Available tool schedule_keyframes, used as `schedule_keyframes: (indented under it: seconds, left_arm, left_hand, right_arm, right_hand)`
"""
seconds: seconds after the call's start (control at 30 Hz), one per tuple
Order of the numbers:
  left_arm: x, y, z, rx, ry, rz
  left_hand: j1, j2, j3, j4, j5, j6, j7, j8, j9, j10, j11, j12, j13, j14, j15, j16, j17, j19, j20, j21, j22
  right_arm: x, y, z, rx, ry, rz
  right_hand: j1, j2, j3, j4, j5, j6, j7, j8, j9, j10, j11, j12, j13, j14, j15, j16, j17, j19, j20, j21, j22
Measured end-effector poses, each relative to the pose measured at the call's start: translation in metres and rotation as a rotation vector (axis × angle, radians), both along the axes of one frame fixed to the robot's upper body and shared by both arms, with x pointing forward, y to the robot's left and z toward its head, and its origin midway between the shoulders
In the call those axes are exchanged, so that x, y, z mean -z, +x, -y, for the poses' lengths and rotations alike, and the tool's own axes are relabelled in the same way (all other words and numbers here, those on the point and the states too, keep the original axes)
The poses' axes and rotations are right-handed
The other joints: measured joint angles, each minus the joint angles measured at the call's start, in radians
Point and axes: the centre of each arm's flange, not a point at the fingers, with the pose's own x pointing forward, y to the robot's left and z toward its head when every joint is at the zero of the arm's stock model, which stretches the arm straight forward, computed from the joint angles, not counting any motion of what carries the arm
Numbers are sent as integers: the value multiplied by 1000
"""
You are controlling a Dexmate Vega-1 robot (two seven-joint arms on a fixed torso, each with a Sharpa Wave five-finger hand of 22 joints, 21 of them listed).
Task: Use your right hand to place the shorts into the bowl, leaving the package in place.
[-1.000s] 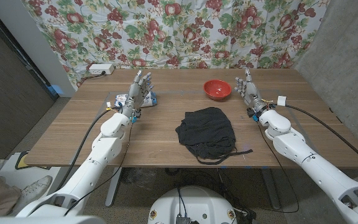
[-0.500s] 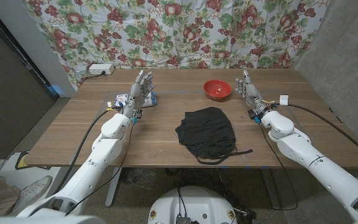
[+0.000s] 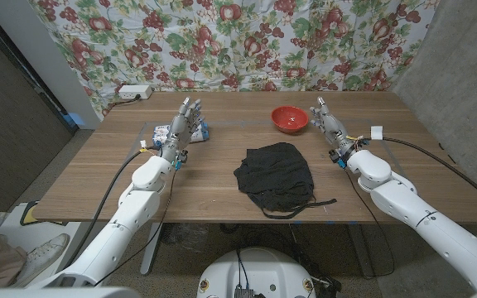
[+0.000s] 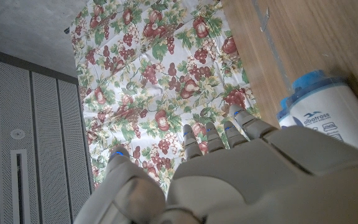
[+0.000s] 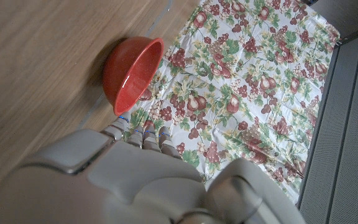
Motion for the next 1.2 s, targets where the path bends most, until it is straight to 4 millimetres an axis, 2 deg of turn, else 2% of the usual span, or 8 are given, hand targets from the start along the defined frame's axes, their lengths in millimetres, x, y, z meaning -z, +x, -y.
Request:
schedule_keyframes:
  seconds: [0.23,0.6,0.67,0.9,1.2]
  left_arm:
    - [2,-1,-2,-6,-2,-3]
    - [1,-2,-4,-5,-2,-3]
    - [1,-1,-4,-5,-2,-3]
    - [-2,3,-4,-4,2,-9]
    - [-5,9,-2,11,11,-13]
  left_hand:
    - [0,0,-4,4,0,0,0,0,0,0,0,0,0,-5,-5,0,0,0,0,0,0]
    - [0,0,-4,4,0,5,5,0,0,0,0,0,0,-5,-5,0,0,0,0,0,0]
    - [0,0,-4,4,0,5,5,0,0,0,0,0,0,-5,-5,0,0,0,0,0,0]
    - [0,0,-4,4,0,5,5,0,0,0,0,0,0,-5,-5,0,0,0,0,0,0]
    - [0,0,-5,5,0,11,11,0,0,0,0,0,0,-5,-5,0,0,0,0,5,0]
  right_arm:
    - [-1,-8,-5,16,-58,2]
    - [-3,-17,-9,30,-126,2]
    - [-3,-18,-9,33,-137,0]
    - [-5,-23,-11,55,-207,-6]
    - [-12,-31,-18,79,-303,-1]
  right_hand:
    - [10,-1,4,-4,0,4,-4,0,0,-7,-7,0,0,-16,-5,-4,0,-9,-5,0,0]
    - [11,0,4,-12,8,4,-4,0,0,-11,-3,0,0,-20,-9,-4,0,-16,-5,0,0]
    - [25,1,4,-12,8,4,-4,0,0,-11,-3,0,0,-22,-11,-4,0,-16,-5,0,0]
    - [35,1,12,-20,9,-4,-11,0,0,-22,-14,0,0,-33,-14,-4,0,-27,-9,0,0]
    - [36,2,9,-23,15,-13,-12,0,0,-32,-14,0,0,-41,-16,-4,0,-39,-11,0,0]
